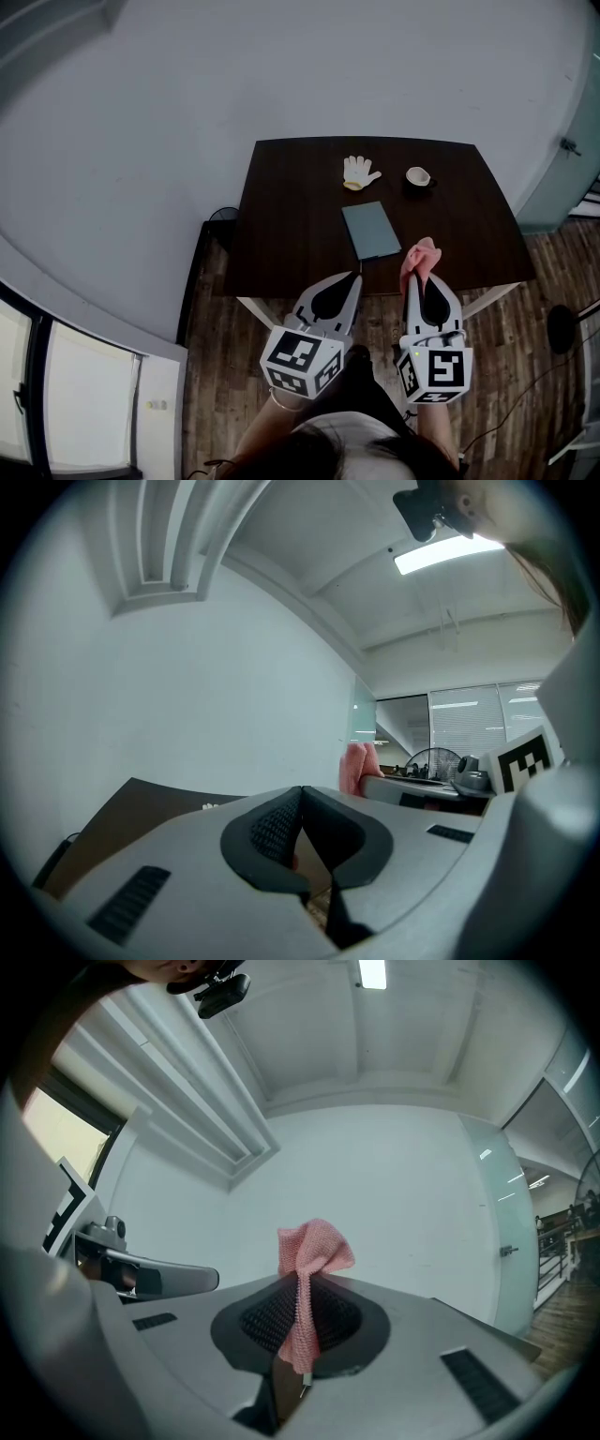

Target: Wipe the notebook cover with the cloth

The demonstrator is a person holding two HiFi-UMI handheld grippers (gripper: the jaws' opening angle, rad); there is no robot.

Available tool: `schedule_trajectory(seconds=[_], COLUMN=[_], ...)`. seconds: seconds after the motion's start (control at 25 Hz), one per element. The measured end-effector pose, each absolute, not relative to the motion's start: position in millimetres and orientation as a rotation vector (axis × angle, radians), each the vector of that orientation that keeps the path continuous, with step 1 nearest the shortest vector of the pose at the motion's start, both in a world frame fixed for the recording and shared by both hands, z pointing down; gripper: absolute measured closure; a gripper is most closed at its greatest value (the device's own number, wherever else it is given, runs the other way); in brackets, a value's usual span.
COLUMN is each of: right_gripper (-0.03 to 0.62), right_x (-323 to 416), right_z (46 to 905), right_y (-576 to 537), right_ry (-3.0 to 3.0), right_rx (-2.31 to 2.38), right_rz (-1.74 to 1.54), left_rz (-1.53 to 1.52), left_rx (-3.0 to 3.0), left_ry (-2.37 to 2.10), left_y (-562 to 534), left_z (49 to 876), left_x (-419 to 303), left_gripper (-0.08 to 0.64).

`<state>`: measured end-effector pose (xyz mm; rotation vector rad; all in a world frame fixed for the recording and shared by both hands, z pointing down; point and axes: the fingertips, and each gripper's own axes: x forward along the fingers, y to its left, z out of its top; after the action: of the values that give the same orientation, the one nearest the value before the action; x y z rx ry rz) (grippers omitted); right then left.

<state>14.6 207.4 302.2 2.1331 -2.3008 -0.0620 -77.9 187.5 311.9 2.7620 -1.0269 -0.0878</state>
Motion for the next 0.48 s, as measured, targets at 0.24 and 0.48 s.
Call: schedule_trajectory(seconds=[0.24, 0.48], right_gripper=[0.557, 0.557], right_x=[24.1, 36.4], right_z=[304.3, 310.1], right_y=[178.3, 142.7], right_ry=[-2.301, -2.329], right_rx=[2.109, 2.072], right_rz=[-0.080, -0.076], left_rz=[-0.082, -0.065], left_rx=[2.758, 2.752], left_ry=[-1.031, -1.038], left_y=[159.3, 125.1], left_z=[315.2, 321.7], left_x=[-66.4, -47.6], left_gripper=[0.541, 0.541])
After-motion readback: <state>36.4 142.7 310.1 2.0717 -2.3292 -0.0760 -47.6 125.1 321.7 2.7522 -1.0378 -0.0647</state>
